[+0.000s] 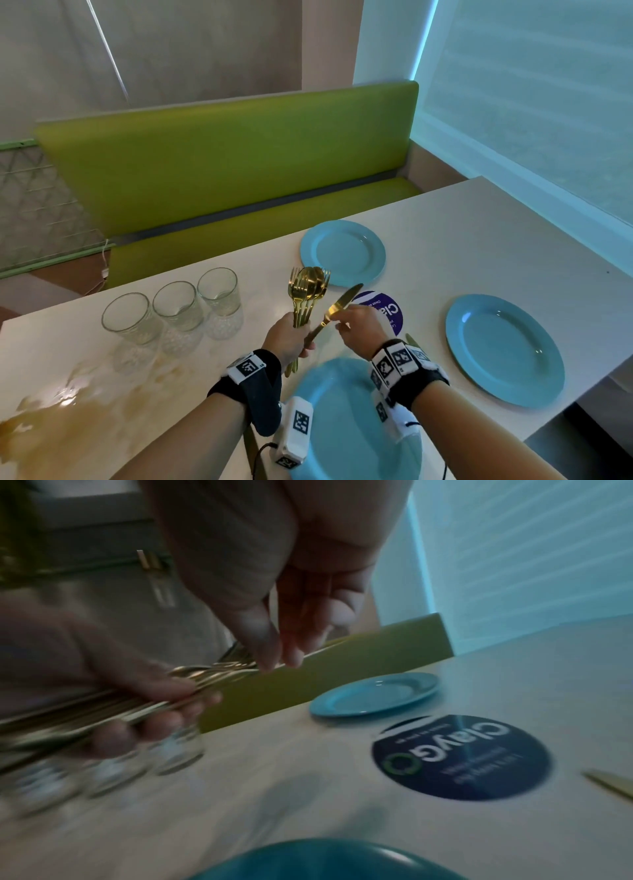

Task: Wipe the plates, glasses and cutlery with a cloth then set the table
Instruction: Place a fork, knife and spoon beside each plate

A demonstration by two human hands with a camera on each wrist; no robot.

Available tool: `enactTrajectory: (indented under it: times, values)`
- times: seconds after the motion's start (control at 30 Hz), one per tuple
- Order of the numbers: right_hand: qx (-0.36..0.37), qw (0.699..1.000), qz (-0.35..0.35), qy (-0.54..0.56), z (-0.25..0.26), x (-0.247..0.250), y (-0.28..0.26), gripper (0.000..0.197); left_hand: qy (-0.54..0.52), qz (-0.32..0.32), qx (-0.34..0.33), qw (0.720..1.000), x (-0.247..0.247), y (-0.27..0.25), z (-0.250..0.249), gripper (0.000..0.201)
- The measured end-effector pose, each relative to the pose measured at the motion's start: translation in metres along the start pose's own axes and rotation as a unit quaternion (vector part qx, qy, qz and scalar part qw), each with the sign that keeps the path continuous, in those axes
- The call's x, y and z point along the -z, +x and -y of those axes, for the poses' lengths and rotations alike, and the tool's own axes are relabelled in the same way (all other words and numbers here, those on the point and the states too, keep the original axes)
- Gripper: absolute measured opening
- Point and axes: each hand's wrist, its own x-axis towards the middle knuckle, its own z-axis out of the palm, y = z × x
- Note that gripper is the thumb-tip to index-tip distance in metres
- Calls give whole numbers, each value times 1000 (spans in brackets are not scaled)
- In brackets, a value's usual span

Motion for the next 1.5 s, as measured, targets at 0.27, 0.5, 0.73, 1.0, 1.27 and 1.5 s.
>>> enactTrajectory:
  times: [0.27,0.5,0.73,1.0,1.27,1.5]
  values:
    - [174,981,53,-75,31,-24,23,34,10,-35,18,999,23,4,5,15]
    - [191,970,17,-147,28,-36,53,29,43,-122,34,991,53,16,4,19]
    - [-58,978,119,-160,23,-1,113,28,-49,-166,-23,985,91,17,-17,11]
    - [-153,970,164,-94,54,-40,174,37,-98,-154,-55,982,112,12,-20,15]
    - [-227,959,133,104,61,-67,205,40,-111,-184,-43,976,133,15,1,7]
    - [-304,935,46,178,75,-71,207,53,-100,-177,-41,978,140,18,1,12]
